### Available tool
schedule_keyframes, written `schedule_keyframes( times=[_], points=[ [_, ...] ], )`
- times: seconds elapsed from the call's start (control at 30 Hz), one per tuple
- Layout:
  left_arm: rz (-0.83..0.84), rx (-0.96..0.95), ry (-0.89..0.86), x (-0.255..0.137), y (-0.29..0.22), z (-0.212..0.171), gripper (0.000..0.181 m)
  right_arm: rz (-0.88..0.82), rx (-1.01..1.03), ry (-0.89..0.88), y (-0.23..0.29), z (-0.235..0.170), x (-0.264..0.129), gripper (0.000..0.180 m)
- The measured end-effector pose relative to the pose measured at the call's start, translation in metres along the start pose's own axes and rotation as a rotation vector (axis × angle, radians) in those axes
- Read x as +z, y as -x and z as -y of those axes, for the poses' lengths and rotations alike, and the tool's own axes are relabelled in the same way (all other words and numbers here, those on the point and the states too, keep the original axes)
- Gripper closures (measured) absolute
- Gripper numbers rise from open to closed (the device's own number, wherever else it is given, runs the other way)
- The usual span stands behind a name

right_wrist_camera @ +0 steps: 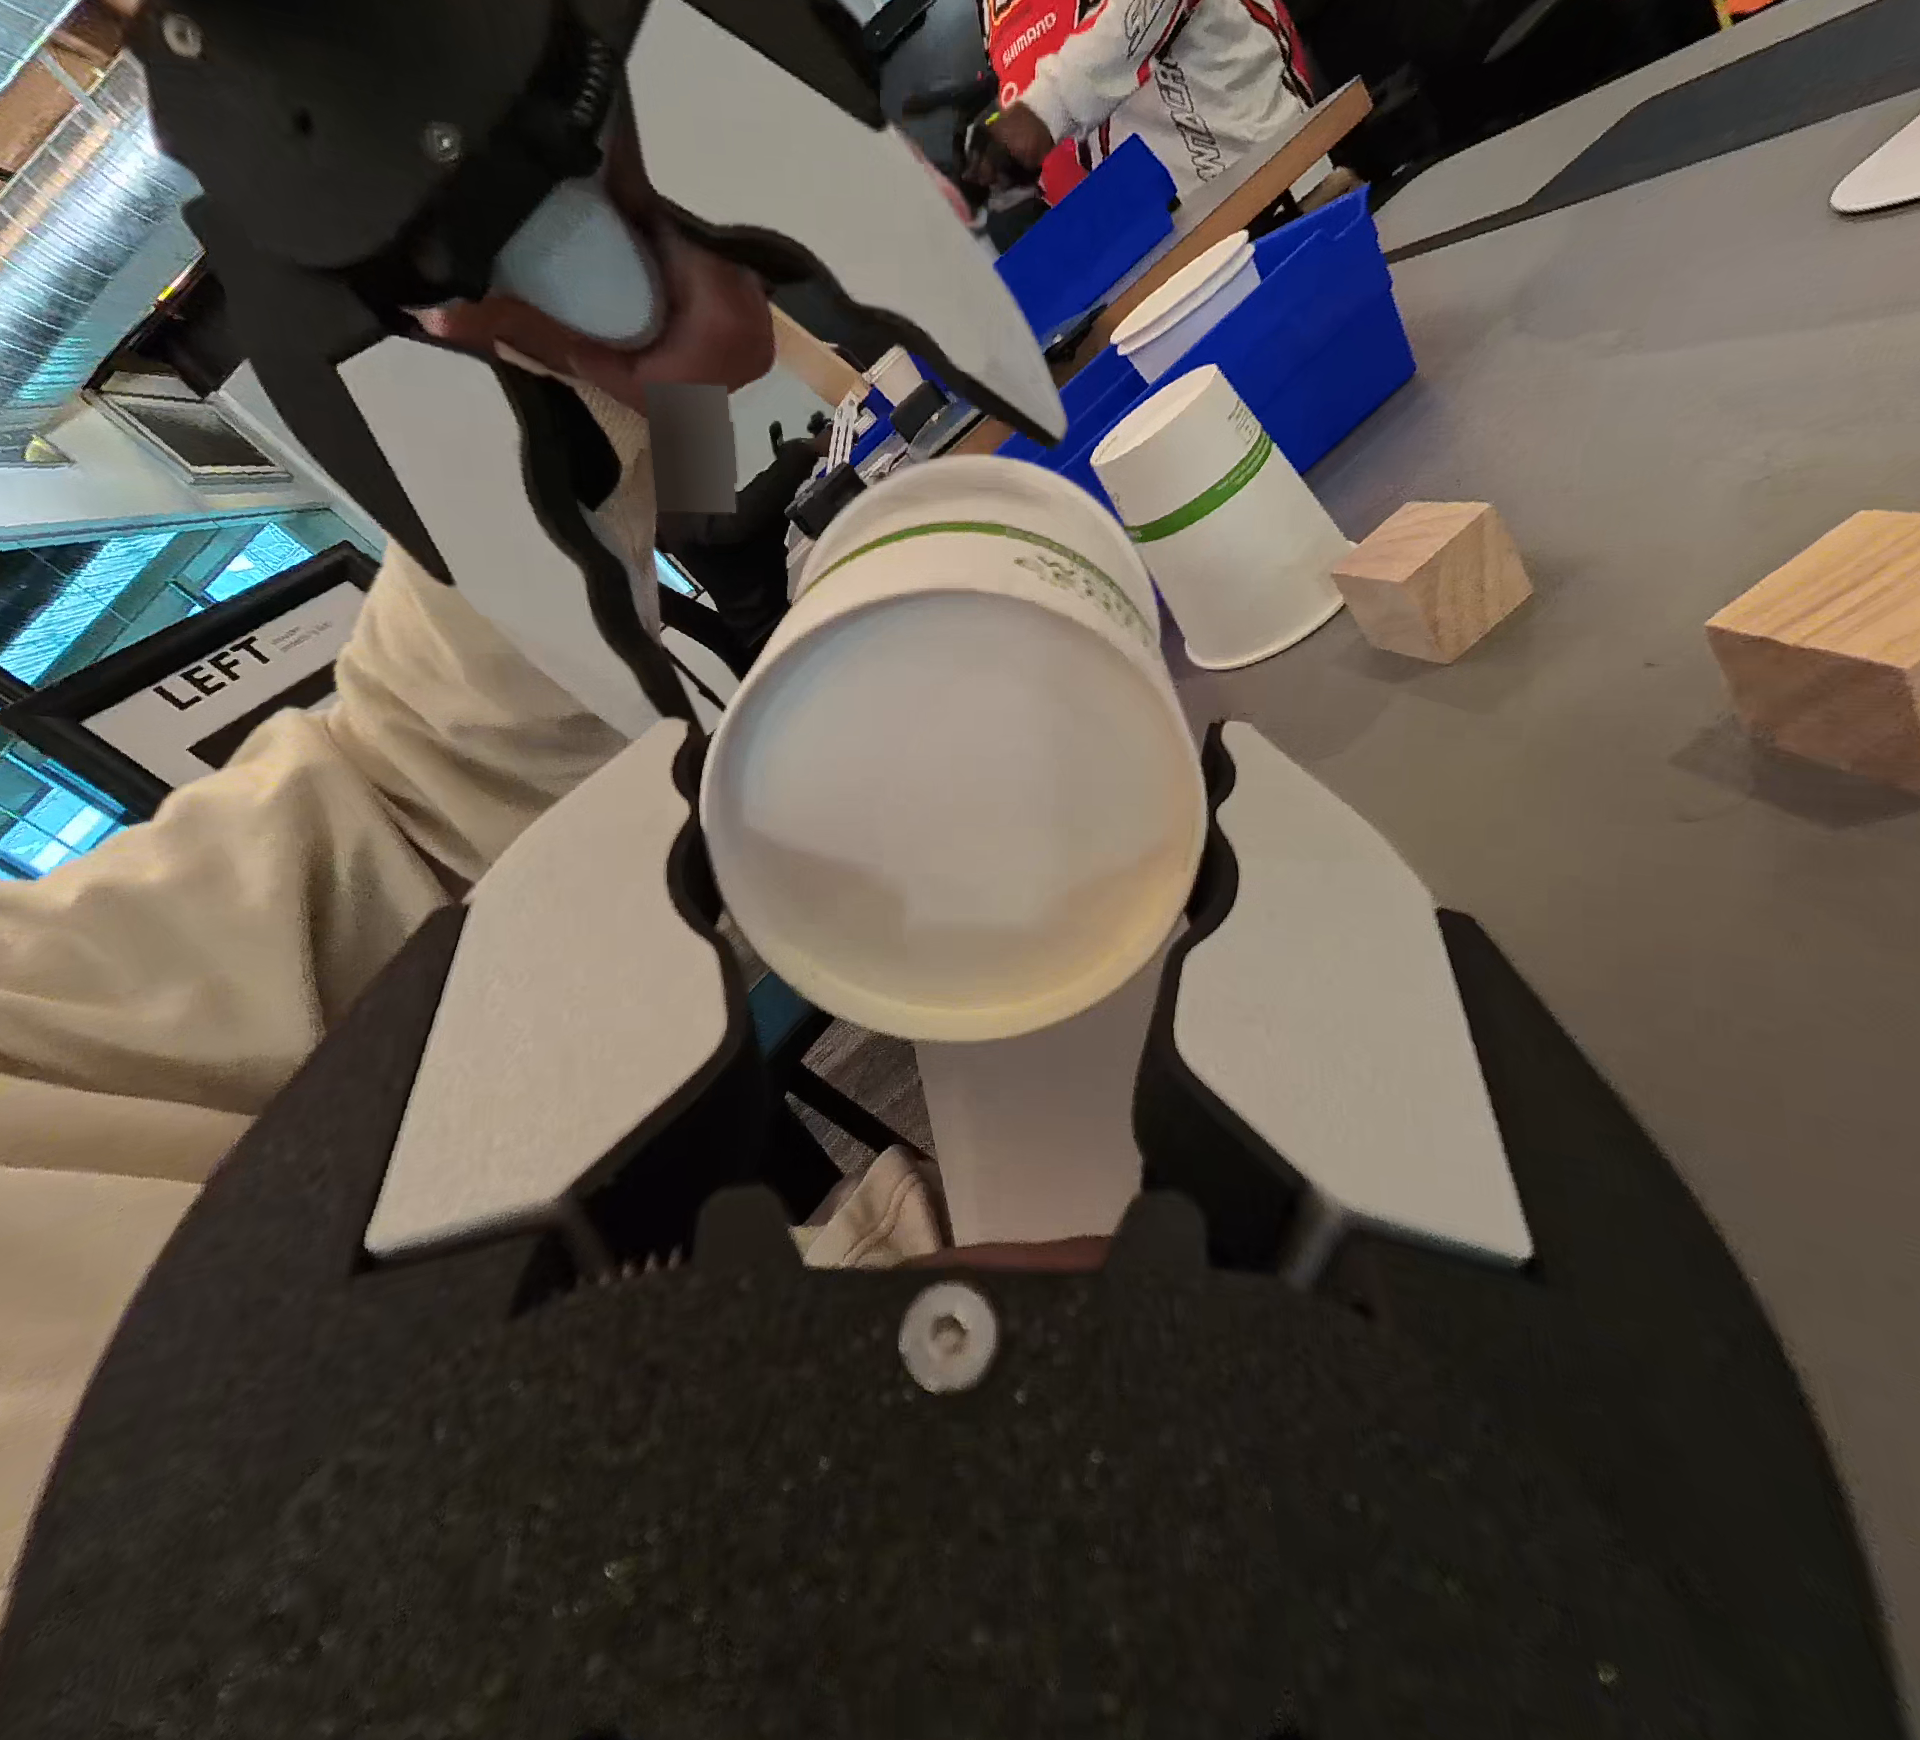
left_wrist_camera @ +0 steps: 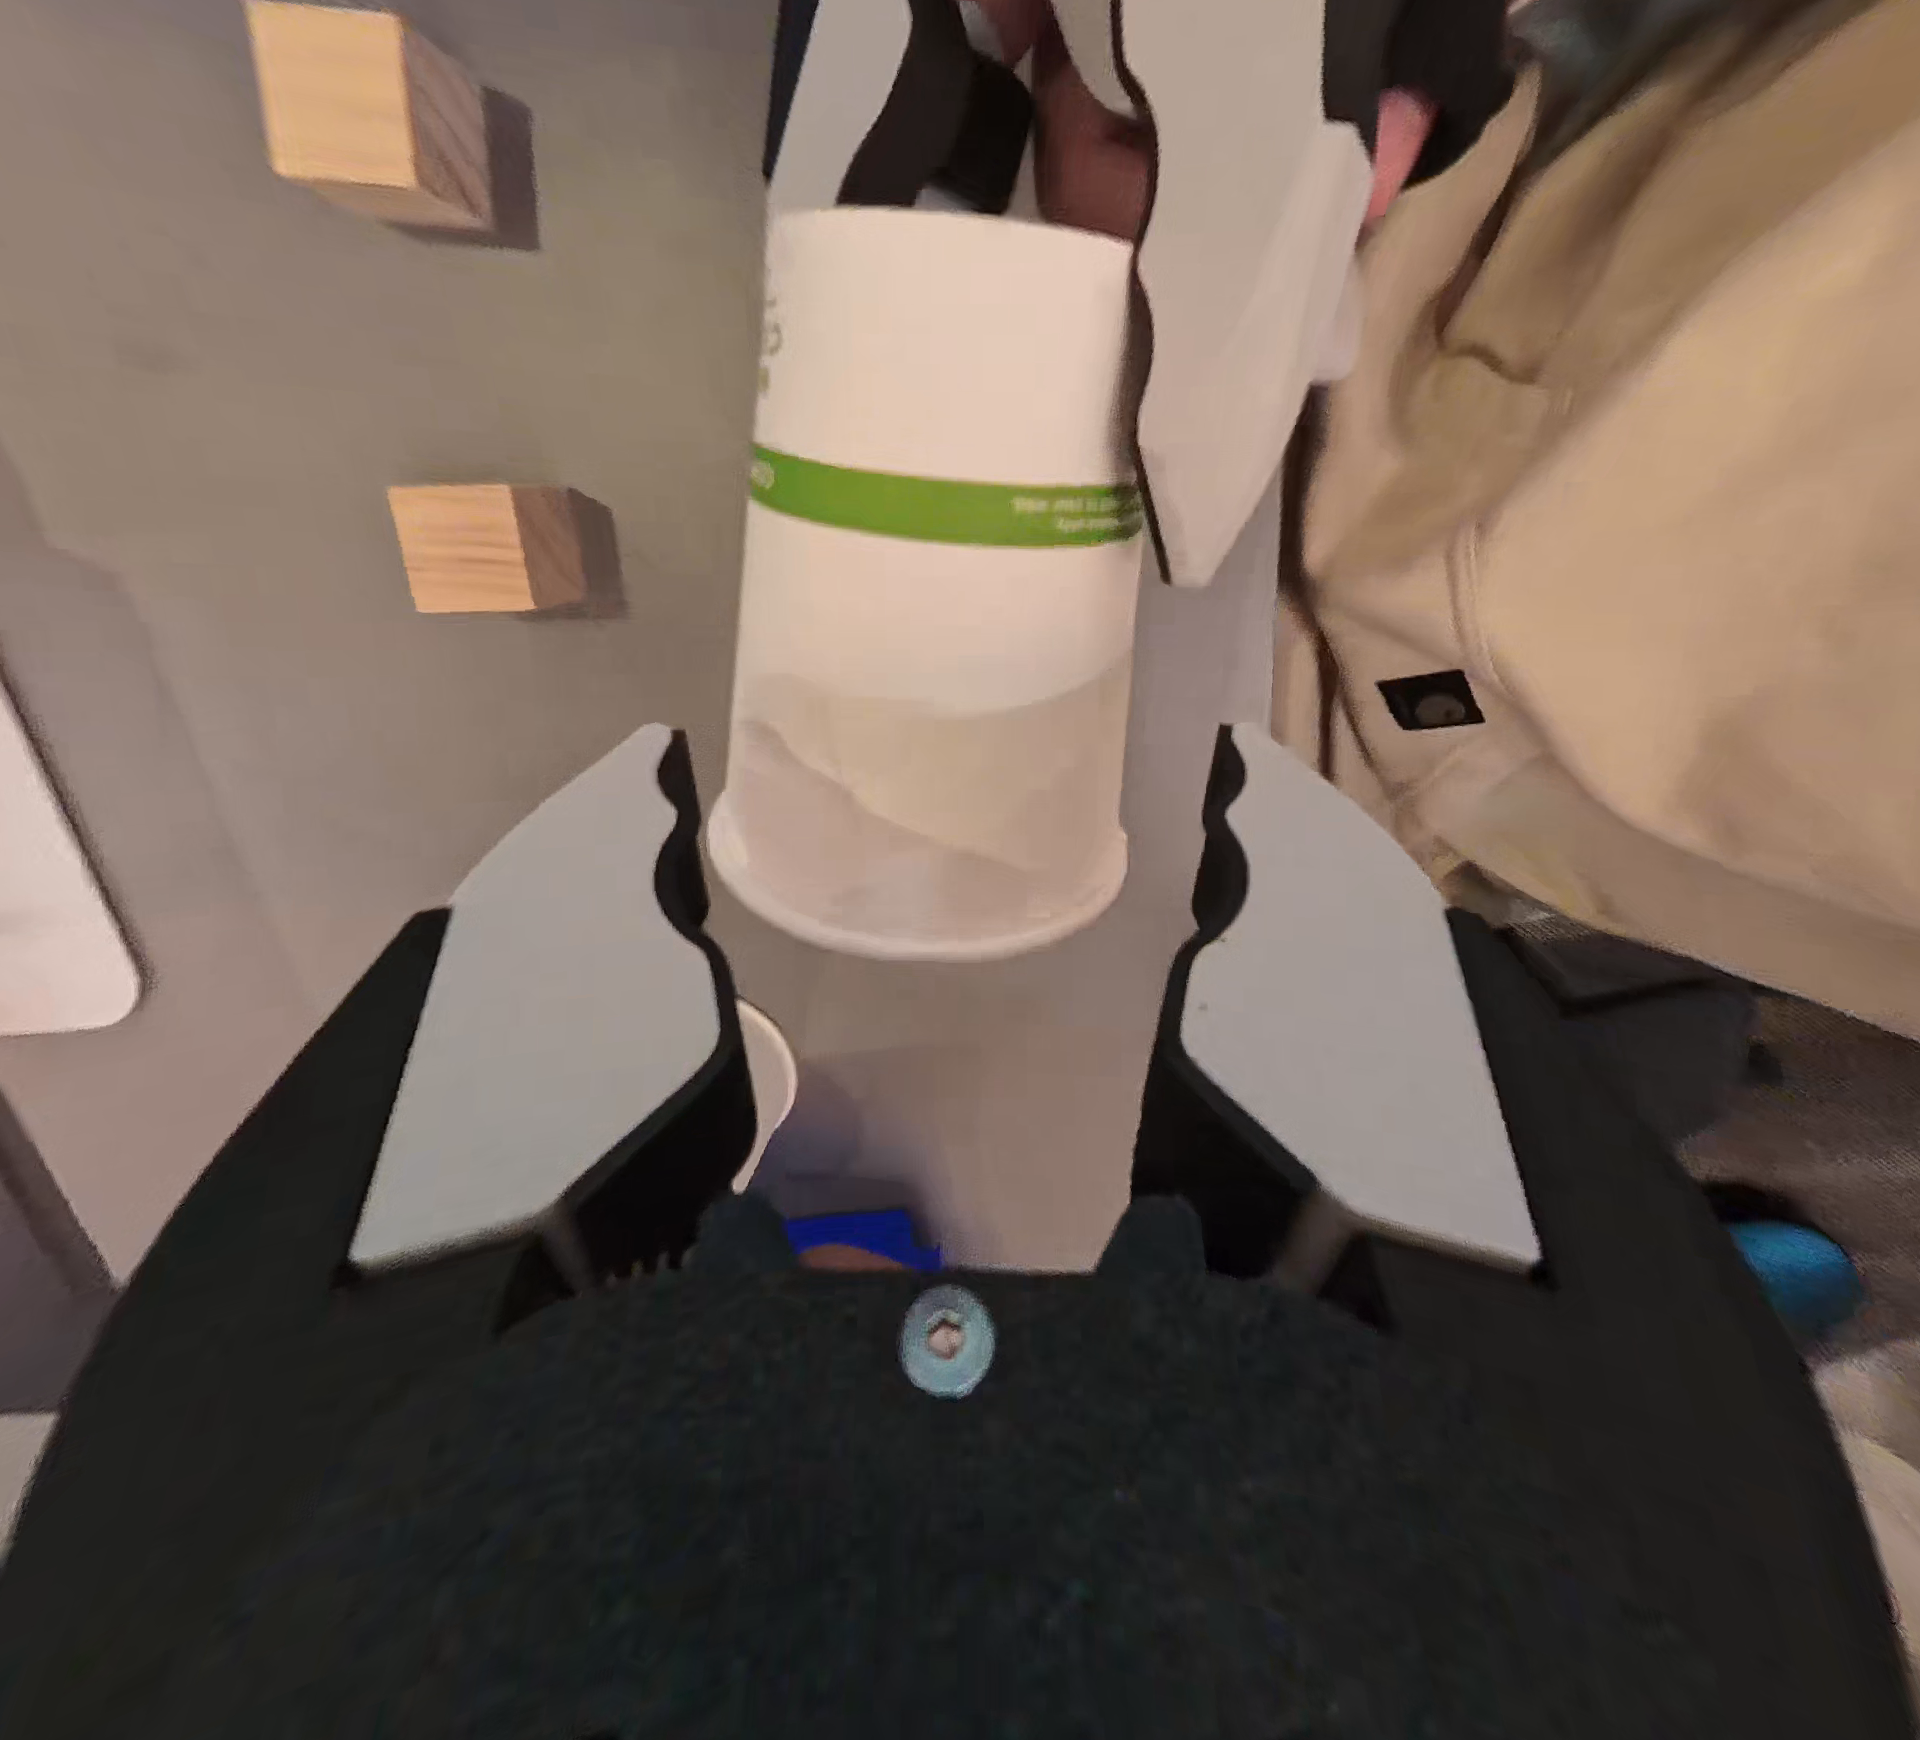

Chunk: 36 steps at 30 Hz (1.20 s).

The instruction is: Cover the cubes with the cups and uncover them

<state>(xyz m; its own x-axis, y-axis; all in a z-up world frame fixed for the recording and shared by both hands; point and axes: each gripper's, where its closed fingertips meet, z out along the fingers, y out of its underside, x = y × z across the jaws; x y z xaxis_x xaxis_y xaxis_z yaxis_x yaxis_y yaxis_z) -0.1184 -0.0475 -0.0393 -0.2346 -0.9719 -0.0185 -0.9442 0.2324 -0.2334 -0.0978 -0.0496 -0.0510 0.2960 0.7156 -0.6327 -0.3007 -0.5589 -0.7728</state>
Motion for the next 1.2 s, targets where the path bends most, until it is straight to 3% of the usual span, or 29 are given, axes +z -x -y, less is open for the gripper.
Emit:
schedule_keyframes(
  times=[0.4,0.5,0.63,0.7,0.8,0.97,1.2],
  points=[
    [-0.211,-0.013,0.107,0.042,-0.015,-0.014,0.090,0.018,-0.021,0.035,0.009,-0.009,0.009,0.091],
    [-0.204,0.007,0.130,0.047,-0.015,-0.019,0.091,-0.009,-0.038,0.040,0.006,-0.012,0.011,0.091],
    [-0.159,-0.001,0.030,0.047,-0.010,-0.015,0.092,-0.014,-0.089,0.016,0.007,-0.006,0.004,0.093],
    [-0.043,-0.044,-0.060,0.040,0.006,-0.015,0.092,-0.059,-0.138,-0.002,0.002,0.000,-0.010,0.090],
    [0.182,-0.243,-0.339,0.017,0.040,-0.013,0.091,-0.107,-0.173,-0.069,-0.004,0.016,-0.035,0.092],
    [0.784,-0.832,-0.635,-0.002,0.110,-0.071,0.091,-0.122,-0.156,-0.108,-0.014,0.030,-0.052,0.098],
    [0.995,-1.146,-0.686,0.021,0.157,-0.108,0.091,-0.092,-0.158,-0.055,-0.010,0.015,-0.042,0.102]
  ],
)
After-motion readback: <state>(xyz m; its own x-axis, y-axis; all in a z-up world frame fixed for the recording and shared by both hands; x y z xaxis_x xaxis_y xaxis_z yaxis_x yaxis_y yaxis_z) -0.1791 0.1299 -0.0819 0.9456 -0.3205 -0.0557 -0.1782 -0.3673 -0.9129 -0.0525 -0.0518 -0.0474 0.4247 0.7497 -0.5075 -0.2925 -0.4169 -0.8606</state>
